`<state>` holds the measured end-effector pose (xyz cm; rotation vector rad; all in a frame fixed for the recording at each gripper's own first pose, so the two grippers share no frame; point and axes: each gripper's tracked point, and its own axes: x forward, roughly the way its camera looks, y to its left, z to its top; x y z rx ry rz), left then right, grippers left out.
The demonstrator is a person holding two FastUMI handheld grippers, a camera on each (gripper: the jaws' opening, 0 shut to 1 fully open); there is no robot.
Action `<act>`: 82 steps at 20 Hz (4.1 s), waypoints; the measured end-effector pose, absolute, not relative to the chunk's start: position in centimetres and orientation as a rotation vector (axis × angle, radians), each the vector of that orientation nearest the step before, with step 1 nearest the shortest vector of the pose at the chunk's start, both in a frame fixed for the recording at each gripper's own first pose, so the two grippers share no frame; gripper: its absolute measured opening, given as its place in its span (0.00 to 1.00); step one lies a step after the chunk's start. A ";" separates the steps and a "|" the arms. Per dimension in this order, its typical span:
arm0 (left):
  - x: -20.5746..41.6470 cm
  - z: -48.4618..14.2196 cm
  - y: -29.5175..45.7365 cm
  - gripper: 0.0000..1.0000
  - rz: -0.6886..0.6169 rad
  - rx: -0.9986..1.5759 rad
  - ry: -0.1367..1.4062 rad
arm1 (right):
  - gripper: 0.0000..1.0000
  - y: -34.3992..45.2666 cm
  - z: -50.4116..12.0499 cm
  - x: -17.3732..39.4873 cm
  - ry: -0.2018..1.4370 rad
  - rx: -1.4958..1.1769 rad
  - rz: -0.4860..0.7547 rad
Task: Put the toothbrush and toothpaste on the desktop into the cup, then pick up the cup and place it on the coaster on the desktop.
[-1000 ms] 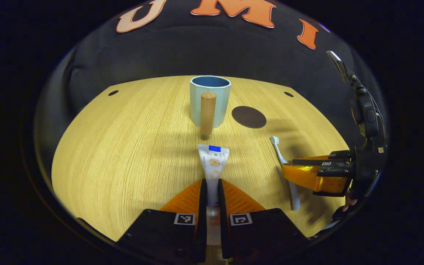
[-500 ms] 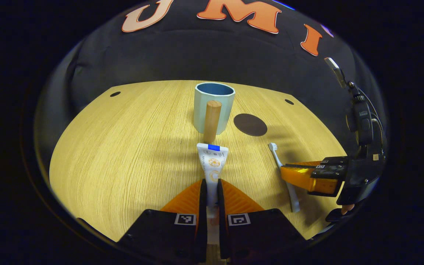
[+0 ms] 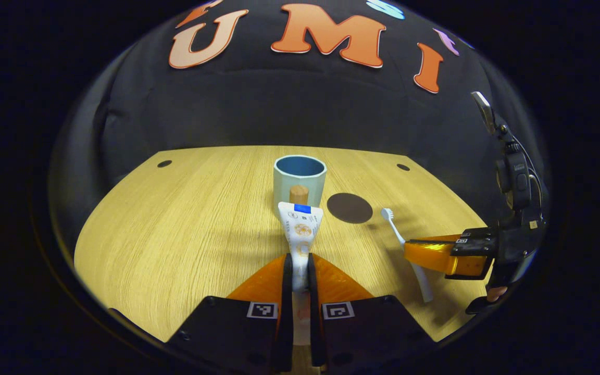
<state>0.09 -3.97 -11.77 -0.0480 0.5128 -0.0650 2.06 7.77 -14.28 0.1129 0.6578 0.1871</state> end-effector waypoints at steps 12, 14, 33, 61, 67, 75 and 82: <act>4.5 -2.8 -4.5 0.17 -0.087 -0.048 0.264 | 0.05 5.9 -9.1 3.4 0.499 0.131 0.194; 5.4 -1.5 -4.9 0.17 -0.109 -0.072 0.237 | 0.05 5.8 -8.1 4.1 0.470 0.135 0.201; 18.1 1.8 -4.2 0.17 -0.131 -0.137 0.062 | 0.05 5.8 -3.6 9.9 0.337 0.161 0.242; 9.6 -0.3 0.9 0.89 -0.044 -0.105 0.110 | 0.05 12.8 5.1 13.1 -0.036 0.279 0.371; 7.2 -1.2 2.6 0.89 -0.007 -0.116 0.111 | 0.05 14.6 5.8 15.2 -0.123 0.332 0.404; 6.4 -3.6 5.1 0.89 0.043 -0.155 0.137 | 0.06 16.5 3.7 18.7 -0.183 0.336 0.388; 6.1 -4.5 6.0 0.89 0.069 -0.166 0.150 | 0.06 17.8 2.0 19.9 -0.202 0.304 0.390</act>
